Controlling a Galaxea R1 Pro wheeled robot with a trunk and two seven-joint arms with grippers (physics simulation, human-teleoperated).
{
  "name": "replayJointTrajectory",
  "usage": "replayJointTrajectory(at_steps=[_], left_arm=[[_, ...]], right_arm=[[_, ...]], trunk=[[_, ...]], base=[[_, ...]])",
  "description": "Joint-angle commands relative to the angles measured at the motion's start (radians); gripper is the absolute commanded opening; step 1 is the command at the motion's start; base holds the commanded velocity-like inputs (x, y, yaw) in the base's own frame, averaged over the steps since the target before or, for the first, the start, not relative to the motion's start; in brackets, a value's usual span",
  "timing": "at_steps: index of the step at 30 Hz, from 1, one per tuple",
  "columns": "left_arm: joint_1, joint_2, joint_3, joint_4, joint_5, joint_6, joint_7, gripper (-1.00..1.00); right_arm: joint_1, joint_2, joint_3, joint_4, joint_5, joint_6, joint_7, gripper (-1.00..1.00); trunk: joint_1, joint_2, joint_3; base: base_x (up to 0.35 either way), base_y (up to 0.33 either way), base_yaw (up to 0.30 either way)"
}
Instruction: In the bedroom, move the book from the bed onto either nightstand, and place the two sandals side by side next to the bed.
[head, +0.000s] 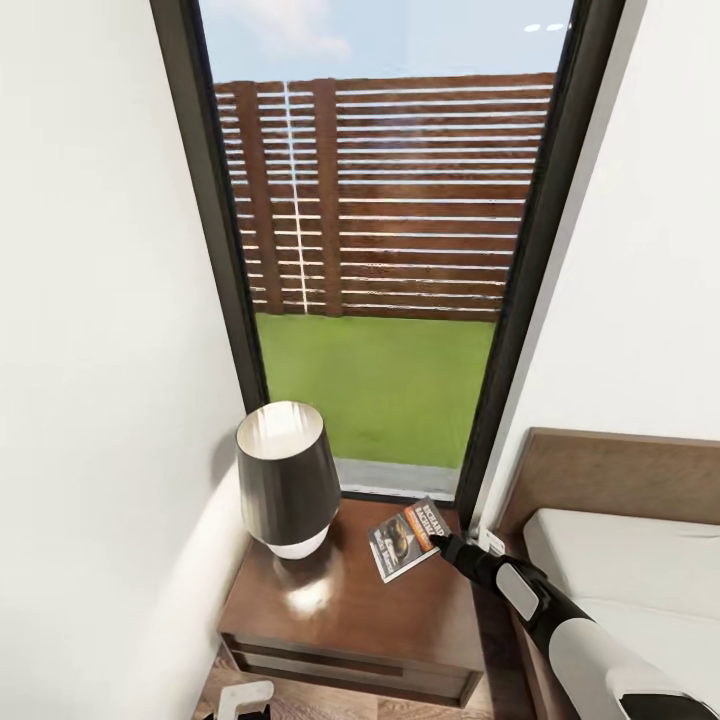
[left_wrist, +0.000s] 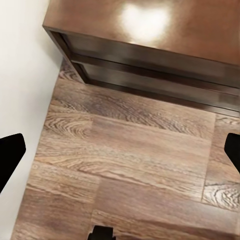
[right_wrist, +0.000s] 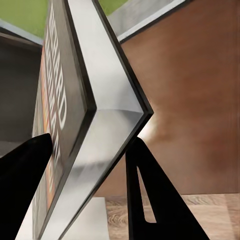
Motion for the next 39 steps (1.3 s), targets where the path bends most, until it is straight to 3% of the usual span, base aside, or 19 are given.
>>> replayJointTrajectory(at_steps=[1, 11, 13, 14, 19, 26, 39], left_arm=[[-0.001, 0.000, -0.009, 0.001, 0.008, -0.003, 0.004, 1.00], [0.006, -0.003, -0.009, 0.001, 0.004, -0.024, 0.005, 1.00], [0.023, -0.005, -0.009, -0.003, 0.003, -0.096, 0.030, 1.00], [0.031, -0.006, -0.010, -0.005, 0.002, -0.152, 0.078, 1.00], [0.056, -0.006, -0.010, -0.004, -0.003, -0.202, 0.136, 1.00], [0.092, -0.002, -0.010, -0.004, -0.008, -0.214, 0.147, 1.00], [0.100, -0.004, -0.011, -0.001, -0.006, -0.214, 0.147, 1.00]], right_arm=[[0.000, 0.000, -0.001, -0.001, -0.007, 0.007, 0.001, -1.00], [0.000, -0.002, -0.004, -0.001, -0.008, 0.009, 0.000, -1.00], [0.000, -0.002, -0.004, -0.001, -0.008, 0.010, 0.000, -1.00], [0.000, -0.002, -0.004, -0.001, -0.008, 0.010, -0.002, -1.00], [0.000, -0.003, -0.004, 0.000, -0.009, 0.010, -0.003, -1.00], [0.000, -0.003, -0.005, 0.001, -0.010, 0.010, -0.004, -1.00], [-0.001, -0.003, -0.007, 0.001, -0.013, 0.010, -0.013, -1.00]], trunk=[[0.004, -0.008, -0.004], [0.042, -0.078, -0.036], [0.050, -0.092, -0.042], [0.054, -0.099, -0.045], [0.073, -0.134, -0.061], [0.100, -0.183, -0.083], [0.150, -0.274, -0.123]], base=[[0.000, 0.000, 0.000], [0.000, 0.000, 0.000], [0.000, 0.000, 0.000], [0.000, 0.000, 0.000], [0.000, 0.000, 0.000], [0.000, 0.000, 0.000], [0.000, 0.000, 0.000]])
